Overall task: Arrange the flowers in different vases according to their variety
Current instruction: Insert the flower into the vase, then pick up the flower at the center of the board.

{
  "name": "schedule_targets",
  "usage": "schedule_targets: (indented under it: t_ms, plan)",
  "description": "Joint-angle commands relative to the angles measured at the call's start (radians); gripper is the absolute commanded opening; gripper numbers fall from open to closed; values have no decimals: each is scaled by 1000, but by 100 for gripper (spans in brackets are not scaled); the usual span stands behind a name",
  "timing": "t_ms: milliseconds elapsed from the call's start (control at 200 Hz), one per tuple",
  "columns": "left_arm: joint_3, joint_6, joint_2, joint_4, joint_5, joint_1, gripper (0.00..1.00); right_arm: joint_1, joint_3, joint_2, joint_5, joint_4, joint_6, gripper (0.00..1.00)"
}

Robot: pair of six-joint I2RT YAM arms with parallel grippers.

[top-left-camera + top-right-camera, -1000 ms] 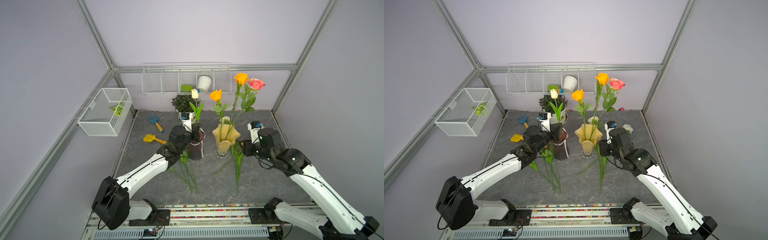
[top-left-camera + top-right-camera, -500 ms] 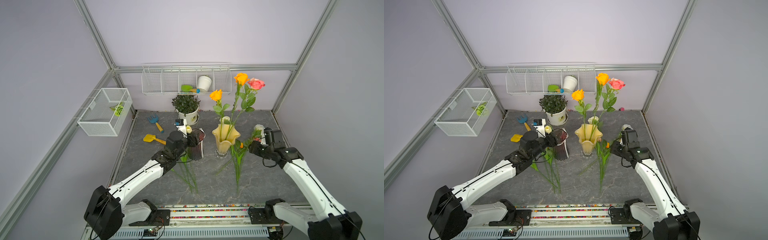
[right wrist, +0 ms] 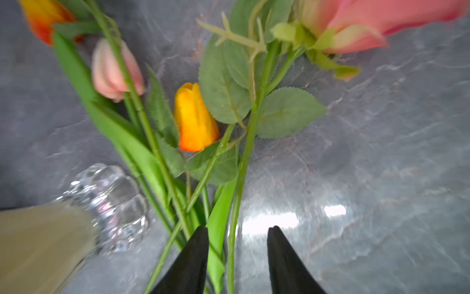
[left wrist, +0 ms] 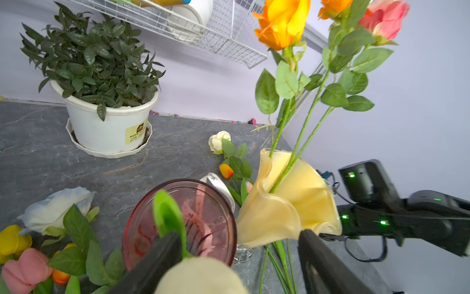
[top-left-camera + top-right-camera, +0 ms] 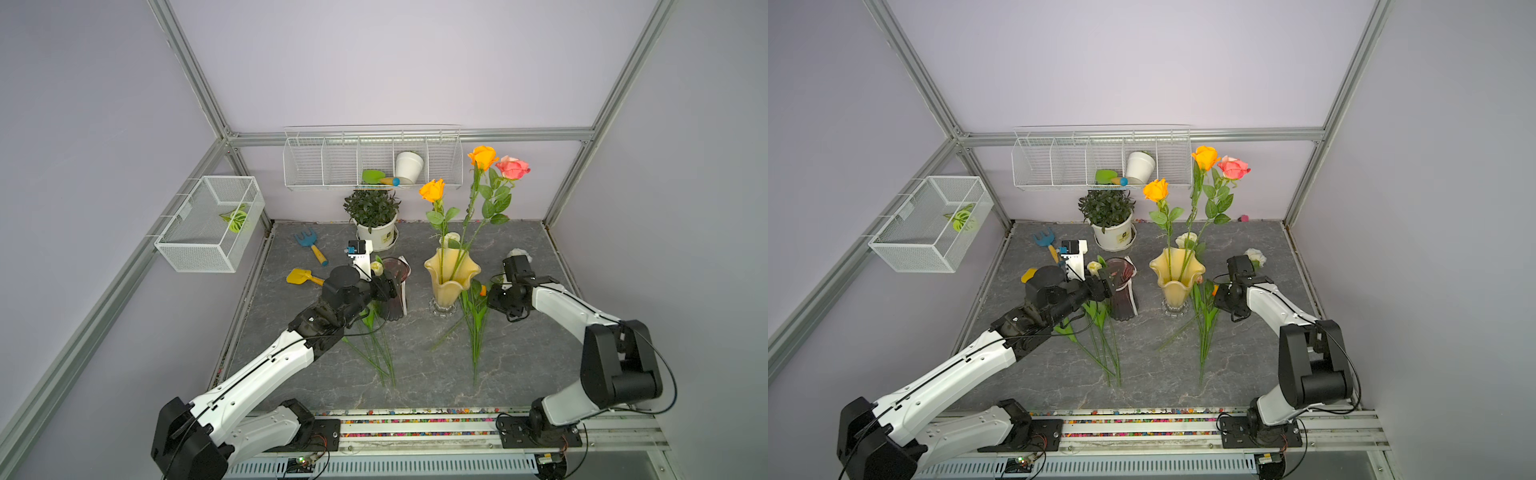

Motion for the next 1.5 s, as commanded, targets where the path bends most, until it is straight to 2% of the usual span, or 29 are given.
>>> schedule_targets:
  t_ms: [0, 205, 320, 430, 565, 760, 935, 1115, 1345, 1495]
  plan:
    - [44, 33, -37, -25, 62, -9, 77, -6, 24, 43, 20, 47, -16, 45]
    - [61, 67, -79, -37, 83, -47, 78, -6, 40, 124, 26, 87, -20, 44]
    - [62, 74, -100, -44, 81, -62, 78, -6, 55, 156, 40, 95, -24, 40]
    - [62, 72, -114, -53, 75, -71, 78, -8, 63, 167, 55, 95, -27, 26]
    - [59, 65, -131, -66, 68, -78, 79, -8, 65, 158, 76, 81, -32, 0]
    - [54, 35, -161, -127, 38, -83, 79, -7, 64, 65, 102, 25, -49, 0]
    - [6, -40, -218, -195, 17, -82, 79, -8, 61, -140, 169, -59, -78, 0]
    - [-107, -128, -321, -244, -27, -83, 79, -8, 58, -363, 232, -110, -130, 0]
    - [-249, -284, -460, -300, -66, -83, 78, 2, 108, -650, 83, 7, -304, 0]
    - [-320, -358, -487, -297, -69, -83, 78, 75, 251, -685, 22, 60, -389, 0]
